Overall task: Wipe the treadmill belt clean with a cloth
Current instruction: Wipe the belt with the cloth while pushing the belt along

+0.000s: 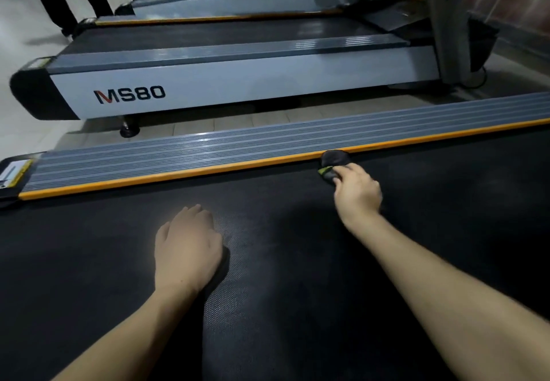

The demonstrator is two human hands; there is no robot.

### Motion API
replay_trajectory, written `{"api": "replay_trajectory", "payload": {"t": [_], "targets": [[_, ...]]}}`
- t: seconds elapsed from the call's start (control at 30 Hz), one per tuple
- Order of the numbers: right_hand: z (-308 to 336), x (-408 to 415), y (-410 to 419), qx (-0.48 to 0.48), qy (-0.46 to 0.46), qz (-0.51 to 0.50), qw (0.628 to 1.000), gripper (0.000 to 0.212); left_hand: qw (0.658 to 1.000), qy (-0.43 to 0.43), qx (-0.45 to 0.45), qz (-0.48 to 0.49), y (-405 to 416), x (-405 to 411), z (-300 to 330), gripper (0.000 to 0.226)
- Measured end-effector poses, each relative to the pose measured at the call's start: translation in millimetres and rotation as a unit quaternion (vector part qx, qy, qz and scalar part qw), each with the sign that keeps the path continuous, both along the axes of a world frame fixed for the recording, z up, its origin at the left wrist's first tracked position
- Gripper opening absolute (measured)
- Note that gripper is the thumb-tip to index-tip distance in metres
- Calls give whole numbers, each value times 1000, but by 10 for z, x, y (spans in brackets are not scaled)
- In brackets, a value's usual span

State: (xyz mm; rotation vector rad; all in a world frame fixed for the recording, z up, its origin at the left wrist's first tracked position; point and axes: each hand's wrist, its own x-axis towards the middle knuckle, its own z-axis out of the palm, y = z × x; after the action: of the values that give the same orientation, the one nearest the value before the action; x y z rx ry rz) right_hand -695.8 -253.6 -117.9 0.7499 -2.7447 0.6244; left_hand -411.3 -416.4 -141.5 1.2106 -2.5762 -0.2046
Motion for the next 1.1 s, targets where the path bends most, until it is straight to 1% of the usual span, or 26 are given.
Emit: {"api": "replay_trajectory", "payload": {"t": [0.07, 0.17, 0.23, 0.3, 0.33, 0.37, 0.4, 0.43, 0.47, 0.53, 0.6, 0.67, 0.7, 0.73, 0.8, 0.87, 0.93, 1.0, 1.03, 1.1], "targets": [[-19, 379, -287, -6, -1, 34, 999, 23, 1000, -1, 4, 2, 4, -1, -5, 45], [-78, 1068, -727, -29, -21, 149, 988, 22, 1000, 6, 10, 7, -1, 5, -3, 40], [-65, 1402, -834, -30, -9, 233, 972, 20, 1000, 13, 11, 10, 0, 4, 10, 46], [-6, 1357, -692, -51, 8, 307, 950, 22, 1000, 18, 7, 10, 15, 12, 21, 53], [-28, 1188, -561, -46, 34, 320, 946, 23, 1000, 21, 7, 10, 19, 19, 19, 54], [-55, 957, -401, -35, 62, 310, 948, 23, 1000, 24, 8, 9, 21, 24, 12, 54], [-79, 688, -225, -34, 82, 273, 958, 24, 1000, 26, 9, 8, 16, 26, 4, 52], [-89, 417, -30, -41, 83, 213, 973, 26, 1000, 27, 9, 7, 11, 25, -6, 50], [-84, 196, 148, -45, 64, 151, 985, 27, 1000, 25, 8, 6, 2, 21, -11, 48], [-68, -20, 354, -31, 20, 56, 998, 27, 1000, 17, 9, 4, -3, 4, -17, 42], [-48, 112, 242, -25, 11, 14, 1000, 25, 1000, 17, 12, 6, 2, -10, -22, 38], [-45, 526, -66, -44, 22, 34, 998, 17, 1000, 22, 14, 12, 3, -9, -20, 37], [-68, 788, -247, -45, 25, 72, 996, 15, 1000, 22, 15, 14, 0, -6, -22, 38], [-83, 1063, -421, -49, 23, 116, 992, 17, 1000, 21, 16, 14, -3, -4, -20, 38], [-107, 1510, -648, -60, 10, 201, 978, 30, 1000, 23, 16, 13, -5, 1, -6, 38], [-74, 1618, -629, -67, 15, 270, 960, 36, 1000, 23, 14, 12, -5, 8, 5, 37], [-50, 1377, -414, -56, 47, 308, 949, 34, 999, 26, 16, 12, 3, 17, 5, 36], [-68, 919, -126, -17, 82, 278, 957, 32, 999, 28, 14, 14, -1, 26, -11, 36], [-82, 656, 22, -18, 87, 235, 968, 32, 999, 30, 12, 14, -4, 24, -18, 37], [-87, 262, 273, -31, 54, 127, 990, 34, 999, 33, 10, 11, -7, 7, -25, 36]]}}
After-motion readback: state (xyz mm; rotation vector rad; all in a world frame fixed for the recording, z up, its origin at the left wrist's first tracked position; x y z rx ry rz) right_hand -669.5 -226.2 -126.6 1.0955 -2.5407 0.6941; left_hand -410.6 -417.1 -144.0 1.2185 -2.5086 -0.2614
